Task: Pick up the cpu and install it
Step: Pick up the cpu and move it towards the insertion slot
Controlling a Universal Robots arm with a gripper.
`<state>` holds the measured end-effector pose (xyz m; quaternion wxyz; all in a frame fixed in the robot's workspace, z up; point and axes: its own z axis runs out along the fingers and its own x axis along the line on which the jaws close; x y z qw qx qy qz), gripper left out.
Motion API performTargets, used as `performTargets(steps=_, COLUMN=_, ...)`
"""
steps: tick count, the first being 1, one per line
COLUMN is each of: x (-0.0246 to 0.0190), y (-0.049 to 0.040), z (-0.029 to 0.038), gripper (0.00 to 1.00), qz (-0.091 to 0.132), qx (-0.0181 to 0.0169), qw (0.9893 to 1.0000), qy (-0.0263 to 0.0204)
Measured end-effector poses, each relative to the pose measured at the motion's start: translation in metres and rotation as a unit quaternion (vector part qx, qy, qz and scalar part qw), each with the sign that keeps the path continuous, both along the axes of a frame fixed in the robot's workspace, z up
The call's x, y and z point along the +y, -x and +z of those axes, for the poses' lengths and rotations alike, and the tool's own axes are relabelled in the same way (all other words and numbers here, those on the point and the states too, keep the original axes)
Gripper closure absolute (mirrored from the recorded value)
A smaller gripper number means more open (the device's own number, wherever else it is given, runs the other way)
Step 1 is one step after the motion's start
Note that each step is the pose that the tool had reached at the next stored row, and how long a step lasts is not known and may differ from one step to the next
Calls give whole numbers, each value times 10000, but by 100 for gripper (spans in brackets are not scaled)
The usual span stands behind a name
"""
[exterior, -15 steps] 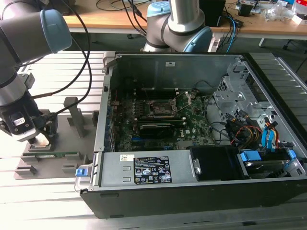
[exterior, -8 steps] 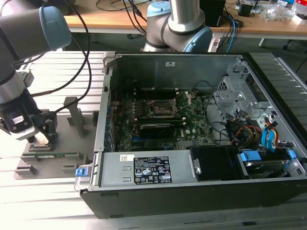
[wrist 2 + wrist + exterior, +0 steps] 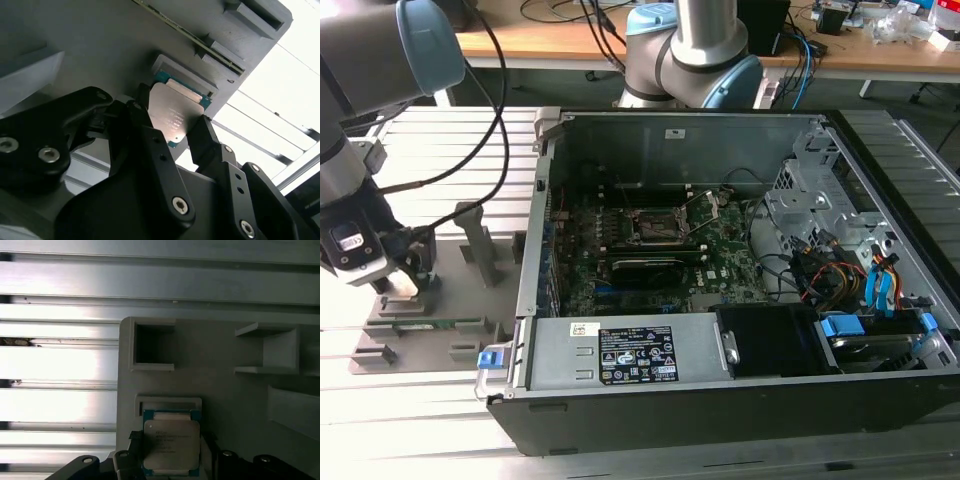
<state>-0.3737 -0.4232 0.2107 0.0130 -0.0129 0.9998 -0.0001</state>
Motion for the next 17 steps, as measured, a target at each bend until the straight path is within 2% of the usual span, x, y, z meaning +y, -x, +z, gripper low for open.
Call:
performTargets(steps=10, x=0, y=0, z=267, gripper=45, qz=0, qx=0, qw=10000, qy=0)
performTargets(steps=17, x=0, y=0, z=336, gripper=45, qz=0, qx=0, qw=10000, qy=0)
